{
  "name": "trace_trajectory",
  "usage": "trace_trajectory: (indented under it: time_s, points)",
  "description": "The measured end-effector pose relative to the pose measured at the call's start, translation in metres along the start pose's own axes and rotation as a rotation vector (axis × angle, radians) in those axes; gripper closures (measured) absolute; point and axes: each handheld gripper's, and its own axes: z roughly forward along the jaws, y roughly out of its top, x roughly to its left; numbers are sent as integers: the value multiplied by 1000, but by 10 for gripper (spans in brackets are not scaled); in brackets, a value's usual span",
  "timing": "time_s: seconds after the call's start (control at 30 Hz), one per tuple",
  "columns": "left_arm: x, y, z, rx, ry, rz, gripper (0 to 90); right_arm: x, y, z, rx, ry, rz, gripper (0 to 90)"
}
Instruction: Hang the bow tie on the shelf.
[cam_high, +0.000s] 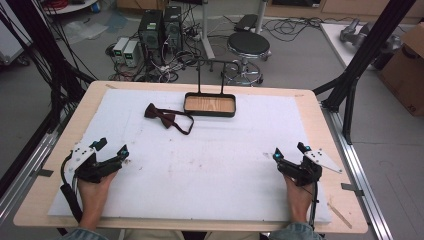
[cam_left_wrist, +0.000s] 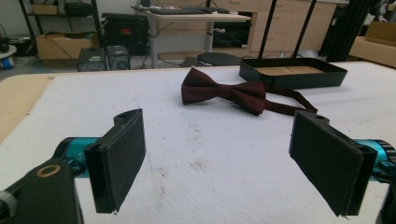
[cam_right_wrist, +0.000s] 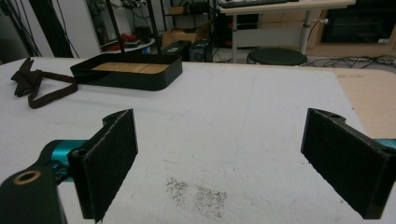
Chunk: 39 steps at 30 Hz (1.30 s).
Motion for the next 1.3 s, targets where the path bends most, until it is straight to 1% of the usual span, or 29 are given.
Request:
trace_trajectory:
  time_s: [0.03,0.17,0.23,0.33,0.47,0.57,0.7,0.87,0.93,0.97,1.03,1.1,1.13,1.2,1.23,1.3]
  points:
    - [0,0,0,1,-1,-5,184,0,0,0,-3,-1,-6,99]
    - [0,0,1,9,0,-6,173,2,0,-2,-21,-12,-32,99]
    - [1,0,1,4,-4,-13,173,3,0,-1,-18,-9,-38,99]
    - [1,0,1,-1,-2,-21,172,4,0,-1,-13,-5,-40,99]
    - [1,-1,2,13,3,-18,170,5,0,-1,-10,3,-50,99]
    - [1,-1,1,13,12,-25,171,6,0,-1,-13,2,-59,99]
    - [1,-1,1,9,22,-29,172,6,-1,-1,-8,3,-54,99]
    - [1,-1,2,7,19,-40,179,7,-1,-1,-4,5,-59,100]
    - [1,0,3,7,16,-60,182,7,-1,0,-5,6,-60,99]
    - [1,0,3,7,16,-60,184,7,-1,0,-5,7,-62,99]
    - [0,5,7,6,10,-80,186,7,-1,0,-5,7,-59,99]
    - [-1,8,8,7,8,-78,186,7,-1,0,-5,7,-59,99]
    - [-3,13,12,5,2,-74,185,7,-1,0,-5,8,-59,99]
    - [-6,18,17,-13,2,-82,189,7,-1,0,-7,8,-61,99]
    - [-6,19,19,-14,3,-81,194,7,-1,0,-6,7,-63,99]
    - [-7,23,29,-15,12,-96,200,7,-1,0,-7,9,-62,99]
